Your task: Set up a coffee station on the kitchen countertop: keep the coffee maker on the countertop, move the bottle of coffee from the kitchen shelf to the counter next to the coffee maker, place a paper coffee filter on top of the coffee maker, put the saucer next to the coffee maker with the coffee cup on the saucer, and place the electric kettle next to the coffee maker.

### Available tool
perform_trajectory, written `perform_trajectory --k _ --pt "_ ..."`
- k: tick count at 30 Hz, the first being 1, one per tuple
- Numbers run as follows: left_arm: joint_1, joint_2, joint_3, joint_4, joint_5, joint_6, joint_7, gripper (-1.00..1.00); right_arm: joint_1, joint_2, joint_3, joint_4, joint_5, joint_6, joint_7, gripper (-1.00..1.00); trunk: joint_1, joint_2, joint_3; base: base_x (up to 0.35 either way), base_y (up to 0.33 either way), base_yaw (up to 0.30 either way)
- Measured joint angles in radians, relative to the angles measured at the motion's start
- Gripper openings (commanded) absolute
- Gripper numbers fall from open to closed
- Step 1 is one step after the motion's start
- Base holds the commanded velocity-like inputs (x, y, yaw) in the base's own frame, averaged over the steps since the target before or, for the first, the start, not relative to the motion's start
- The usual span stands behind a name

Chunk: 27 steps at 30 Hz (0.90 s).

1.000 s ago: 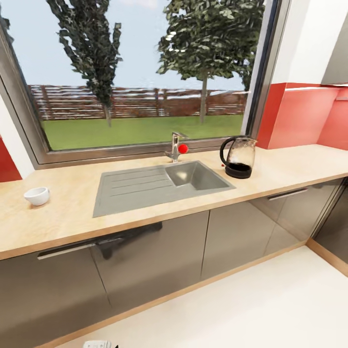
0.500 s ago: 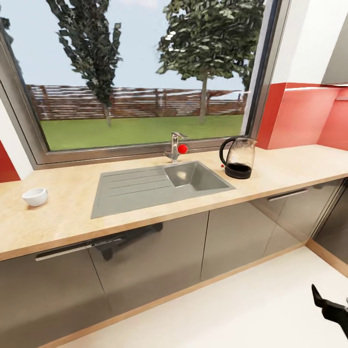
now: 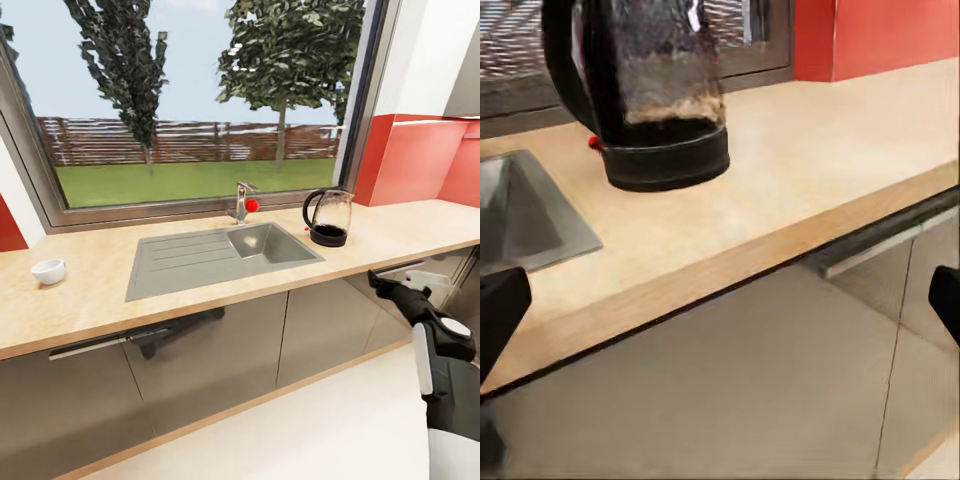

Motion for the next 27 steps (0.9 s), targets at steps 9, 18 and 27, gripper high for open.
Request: perform_trajectory --k 9,18,27 --pt "0.000 0.000 0.001 -0.001 0.000 0.000 0.000 1.00 -0.478 0.222 0.324 0.568 -0.001 0.015 -0.336 1.00 0.000 0.000 0.000 0.000 0.000 0.000" --pt "0.000 0.000 0.008 -0.004 0.000 0.000 0.000 1.00 -0.589 0.265 0.337 0.813 -0.019 -0.105 -0.361 1.00 0.000 0.000 0.000 0.067 -0.049 0.092" --pt "0.000 0.000 0.017 -0.004 0.000 0.000 0.000 1.00 -0.589 0.267 0.338 0.835 -0.089 -0.111 -0.358 1.00 0.000 0.000 0.000 0.015 -0.012 0.259"
